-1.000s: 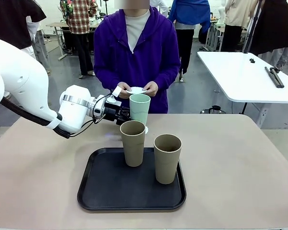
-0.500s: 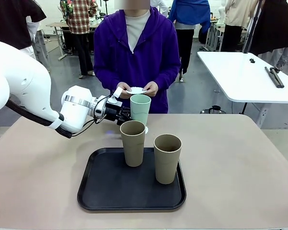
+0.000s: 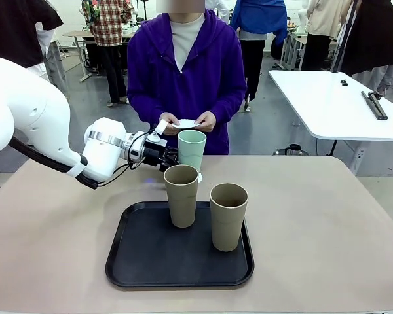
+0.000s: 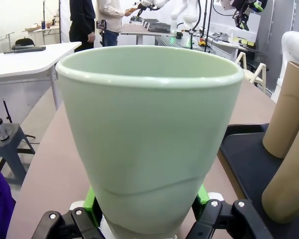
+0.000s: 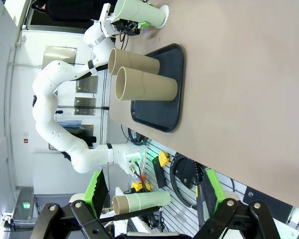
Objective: Place coasters on the table and set cups on them.
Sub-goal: Pick up one Reusable plastic cup and place it on a coaster set by the human.
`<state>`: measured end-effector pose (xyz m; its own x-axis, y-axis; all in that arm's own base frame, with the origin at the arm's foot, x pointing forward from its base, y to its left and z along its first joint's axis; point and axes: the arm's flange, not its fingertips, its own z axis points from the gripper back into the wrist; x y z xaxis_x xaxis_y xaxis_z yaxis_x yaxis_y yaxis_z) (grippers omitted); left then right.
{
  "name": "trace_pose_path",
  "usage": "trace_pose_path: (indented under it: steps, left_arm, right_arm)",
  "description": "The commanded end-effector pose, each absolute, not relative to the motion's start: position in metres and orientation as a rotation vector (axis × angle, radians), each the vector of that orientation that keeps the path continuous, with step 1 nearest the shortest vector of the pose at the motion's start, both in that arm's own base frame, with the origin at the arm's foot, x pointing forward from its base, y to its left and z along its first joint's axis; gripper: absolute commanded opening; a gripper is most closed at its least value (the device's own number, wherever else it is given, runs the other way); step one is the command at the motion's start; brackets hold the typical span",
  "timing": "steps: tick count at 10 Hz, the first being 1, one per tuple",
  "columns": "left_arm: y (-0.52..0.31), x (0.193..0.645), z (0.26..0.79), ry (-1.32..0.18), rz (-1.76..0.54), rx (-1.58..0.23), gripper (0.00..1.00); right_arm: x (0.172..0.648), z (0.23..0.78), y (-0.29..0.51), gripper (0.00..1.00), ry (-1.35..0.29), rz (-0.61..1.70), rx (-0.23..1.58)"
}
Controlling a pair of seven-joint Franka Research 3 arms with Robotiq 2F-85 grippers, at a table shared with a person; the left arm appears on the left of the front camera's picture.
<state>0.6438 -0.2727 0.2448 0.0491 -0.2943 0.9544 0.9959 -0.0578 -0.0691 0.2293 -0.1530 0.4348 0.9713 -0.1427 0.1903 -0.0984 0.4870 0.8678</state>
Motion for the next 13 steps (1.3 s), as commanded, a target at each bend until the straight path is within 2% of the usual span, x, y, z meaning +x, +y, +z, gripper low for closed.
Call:
trace_pose_path:
  steps: [1,13]
  left_arm:
    - [-0.272,0.65,0.246,-0.896,-1.363,-1.078,0.84]
    - [-0.265,0.664,0.234,-0.927,-1.308,-1.13,0.84]
  right_arm:
    - [0.23,0.435,-0.153,1.0,-0.255,-0.024,1.077]
    - [0.23,0.435,-0.153,1.0,-0.255,-0.024,1.077]
